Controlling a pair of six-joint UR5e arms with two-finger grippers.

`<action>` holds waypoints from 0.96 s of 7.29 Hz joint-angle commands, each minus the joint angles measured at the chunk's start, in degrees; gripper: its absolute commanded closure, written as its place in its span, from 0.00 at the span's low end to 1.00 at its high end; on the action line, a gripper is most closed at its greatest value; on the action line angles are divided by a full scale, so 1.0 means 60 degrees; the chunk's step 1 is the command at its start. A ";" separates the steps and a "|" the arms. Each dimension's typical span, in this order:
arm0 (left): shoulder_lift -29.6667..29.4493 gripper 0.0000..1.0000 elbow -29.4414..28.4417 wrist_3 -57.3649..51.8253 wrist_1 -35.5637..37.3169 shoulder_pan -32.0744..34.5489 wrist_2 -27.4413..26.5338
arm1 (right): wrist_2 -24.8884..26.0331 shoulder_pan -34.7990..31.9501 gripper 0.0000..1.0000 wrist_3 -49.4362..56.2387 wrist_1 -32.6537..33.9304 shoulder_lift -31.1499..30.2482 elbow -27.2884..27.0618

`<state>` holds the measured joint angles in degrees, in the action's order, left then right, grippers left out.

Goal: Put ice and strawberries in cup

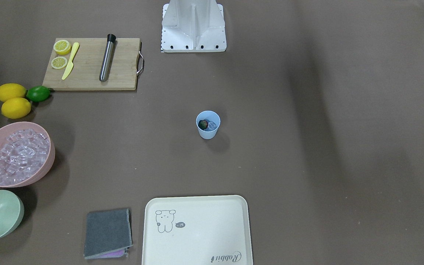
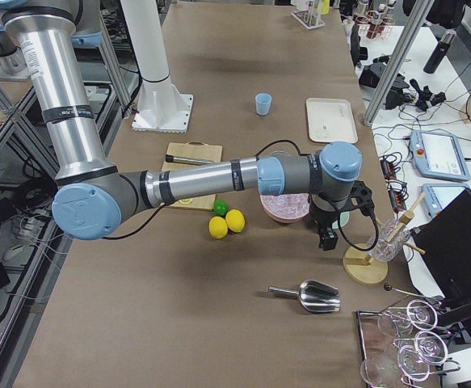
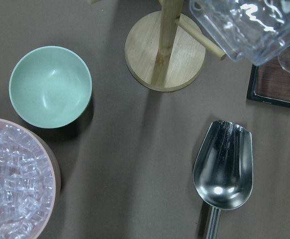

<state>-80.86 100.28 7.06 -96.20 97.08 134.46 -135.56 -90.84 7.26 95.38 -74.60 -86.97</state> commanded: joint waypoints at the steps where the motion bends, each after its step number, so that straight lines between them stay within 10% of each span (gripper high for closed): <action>1: 0.0189 0.02 0.0059 -0.0004 -0.0719 0.0021 -0.0072 | 0.0020 0.0009 0.01 0.0006 -0.0017 0.0026 -0.0022; 7: 0.0383 0.02 -0.0029 0.0054 -0.1500 -0.0038 -0.0057 | -0.0054 0.0009 0.01 -0.0067 0.0012 -0.0090 -0.0257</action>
<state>-77.65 100.32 7.37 -105.21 97.03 134.11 -135.88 -90.79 6.80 95.58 -74.55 -88.49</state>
